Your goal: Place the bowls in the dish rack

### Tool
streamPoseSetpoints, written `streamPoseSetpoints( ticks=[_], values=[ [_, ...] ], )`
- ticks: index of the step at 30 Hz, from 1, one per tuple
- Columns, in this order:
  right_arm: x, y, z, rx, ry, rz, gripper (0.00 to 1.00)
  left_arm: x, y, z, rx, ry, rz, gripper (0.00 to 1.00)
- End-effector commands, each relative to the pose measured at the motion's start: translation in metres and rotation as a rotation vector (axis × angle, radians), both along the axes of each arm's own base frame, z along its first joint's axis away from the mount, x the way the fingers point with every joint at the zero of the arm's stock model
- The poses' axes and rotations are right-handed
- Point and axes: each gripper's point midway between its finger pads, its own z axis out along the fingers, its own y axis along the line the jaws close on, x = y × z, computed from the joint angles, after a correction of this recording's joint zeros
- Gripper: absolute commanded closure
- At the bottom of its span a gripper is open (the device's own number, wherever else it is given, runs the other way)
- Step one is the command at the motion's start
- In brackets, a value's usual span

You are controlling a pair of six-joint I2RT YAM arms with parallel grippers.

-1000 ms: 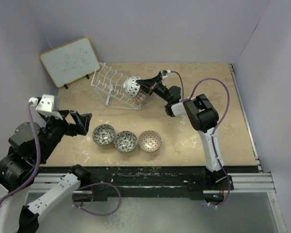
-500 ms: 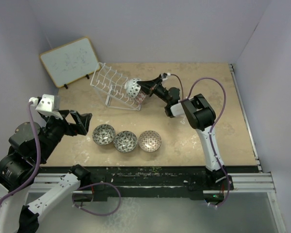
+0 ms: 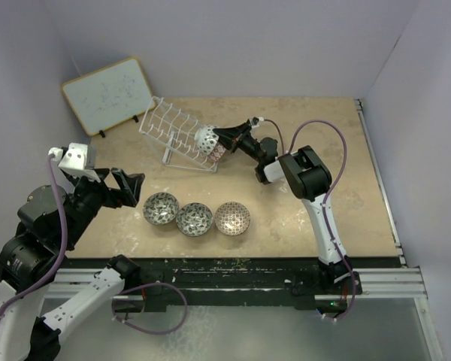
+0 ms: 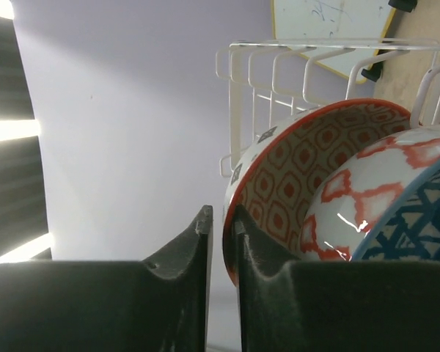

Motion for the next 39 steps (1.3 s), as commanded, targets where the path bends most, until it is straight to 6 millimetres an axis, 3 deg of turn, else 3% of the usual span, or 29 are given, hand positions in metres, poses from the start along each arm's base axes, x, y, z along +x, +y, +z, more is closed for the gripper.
streamPoseSetpoints(
  ticks=[1, 6, 21, 28, 39],
  values=[
    [-0.043, -0.015, 0.085, 0.184, -0.366, 0.021, 0.76, 0.008, -0.004, 0.006, -0.011, -0.026, 0.000, 0.01],
    [-0.043, -0.016, 0.079, 0.179, -0.347, 0.021, 0.55, 0.008, -0.005, 0.006, -0.015, -0.027, -0.003, 0.01],
    [-0.047, -0.028, 0.046, 0.118, -0.255, 0.044, 0.51, 0.007, -0.008, 0.009, -0.038, -0.036, -0.012, 0.01],
    [-0.051, -0.034, 0.040, 0.094, -0.232, 0.057, 0.50, 0.006, -0.009, 0.008, -0.050, -0.030, -0.016, 0.01],
    [-0.058, -0.039, 0.064, 0.094, -0.269, 0.072, 0.50, 0.003, -0.008, 0.010, -0.059, -0.037, -0.020, 0.01]
  ],
)
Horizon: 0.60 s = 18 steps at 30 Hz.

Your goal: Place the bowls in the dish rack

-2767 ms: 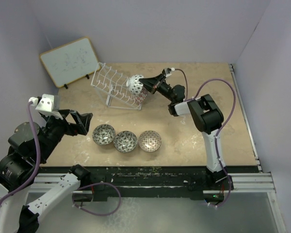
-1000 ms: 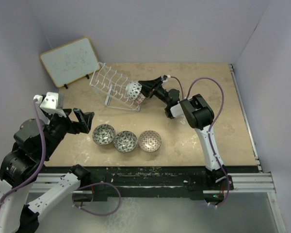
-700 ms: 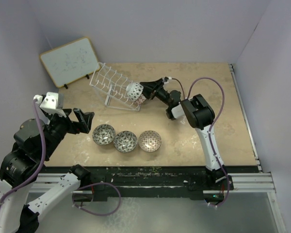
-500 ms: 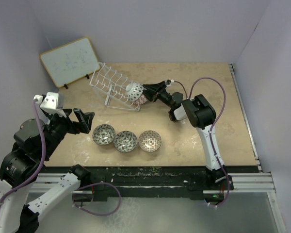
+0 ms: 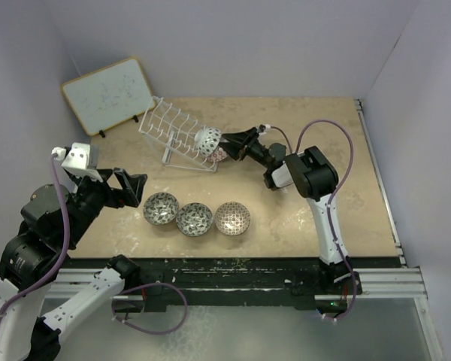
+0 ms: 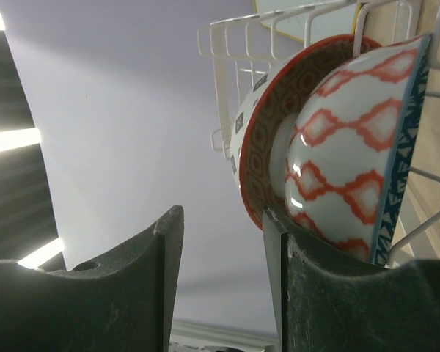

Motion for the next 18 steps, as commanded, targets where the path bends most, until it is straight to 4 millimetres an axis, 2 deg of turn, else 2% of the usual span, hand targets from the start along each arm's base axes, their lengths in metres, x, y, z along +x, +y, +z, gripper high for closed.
streamPoseSetpoints(
  ticks=[1, 18],
  values=[
    [-0.040, -0.013, 0.084, 0.115, -0.337, 0.035, 0.50, 0.001, -0.002, 0.013, -0.041, -0.049, -0.005, 0.01],
    [-0.053, -0.033, 0.085, 0.077, -0.317, 0.008, 0.50, -0.003, -0.001, 0.014, -0.058, -0.055, -0.006, 0.01]
  ],
)
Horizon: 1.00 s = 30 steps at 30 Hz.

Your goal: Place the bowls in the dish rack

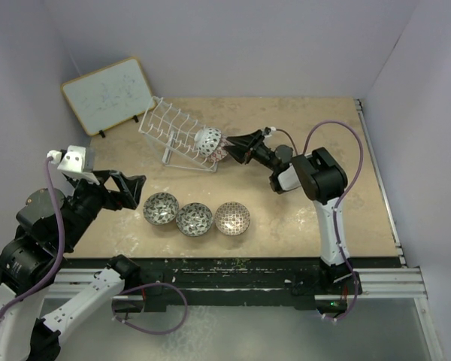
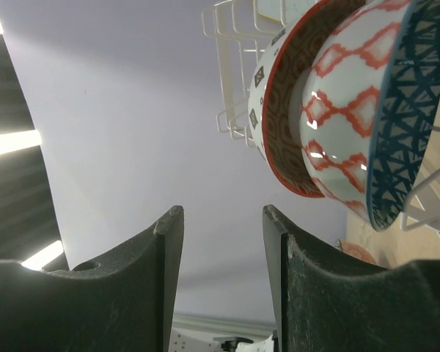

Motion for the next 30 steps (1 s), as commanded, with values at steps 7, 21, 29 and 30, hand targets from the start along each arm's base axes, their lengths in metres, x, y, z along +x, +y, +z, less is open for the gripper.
streamPoseSetpoints(
  ticks=[7, 21, 29, 30],
  values=[
    [-0.041, -0.032, 0.065, 0.053, -0.306, -0.030, 0.50, 0.003, -0.003, 0.010, -0.034, -0.041, 0.000, 0.01],
    [-0.019, -0.046, 0.045, -0.340, -0.232, -0.157, 0.51, 0.001, 0.002, 0.011, -0.019, -0.055, 0.008, 0.01],
    [0.003, -0.059, 0.028, -0.545, -0.125, -0.238, 0.54, -0.001, 0.007, 0.012, -0.007, -0.066, 0.024, 0.01],
    [0.005, -0.060, 0.026, -0.560, -0.113, -0.242, 0.56, -0.001, 0.008, 0.012, -0.005, -0.066, 0.025, 0.01]
  ],
)
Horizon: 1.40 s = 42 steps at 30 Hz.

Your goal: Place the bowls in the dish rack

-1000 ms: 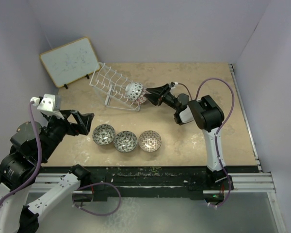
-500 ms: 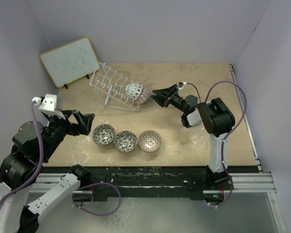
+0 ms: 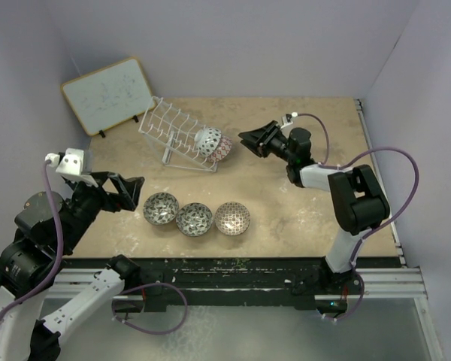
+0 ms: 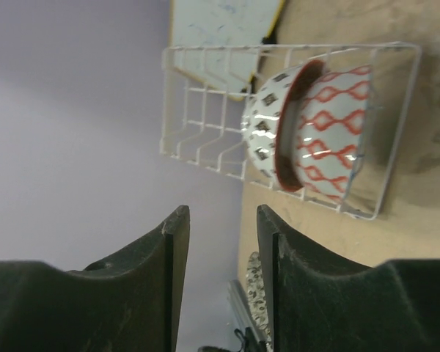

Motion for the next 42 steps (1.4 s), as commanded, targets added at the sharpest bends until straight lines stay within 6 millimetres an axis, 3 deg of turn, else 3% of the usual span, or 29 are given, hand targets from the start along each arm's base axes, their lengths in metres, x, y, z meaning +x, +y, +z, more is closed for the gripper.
streamPoseSetpoints(
  ticks=[1, 4, 5, 14, 18, 23, 34, 42],
  values=[
    [0.020, -0.011, -0.015, -0.152, 0.050, -0.086, 0.59, 0.002, 0.005, 0.013, -0.008, -0.056, 0.022, 0.01],
    [0.025, -0.013, -0.027, -0.203, 0.083, -0.102, 0.64, 0.001, 0.006, 0.014, -0.002, -0.059, 0.026, 0.01],
    [0.032, -0.013, -0.020, -0.220, 0.071, -0.111, 0.64, 0.001, 0.007, 0.014, -0.001, -0.061, 0.027, 0.01],
    [0.054, -0.026, -0.048, -0.419, 0.172, -0.171, 0.64, 0.001, 0.010, 0.018, 0.015, -0.072, 0.038, 0.01],
    [0.058, -0.025, -0.067, -0.469, 0.215, -0.170, 0.64, 0.001, 0.012, 0.018, 0.017, -0.074, 0.042, 0.01],
    [0.060, -0.027, -0.077, -0.488, 0.236, -0.193, 0.64, -0.001, 0.014, 0.019, 0.020, -0.075, 0.052, 0.01],
    [0.067, -0.002, -0.093, -0.538, 0.245, -0.145, 0.64, -0.003, 0.018, 0.017, 0.023, -0.074, 0.062, 0.01],
    [0.067, -0.004, -0.101, -0.571, 0.263, -0.181, 0.65, -0.009, 0.025, 0.018, 0.026, -0.075, 0.078, 0.01]
  ],
)
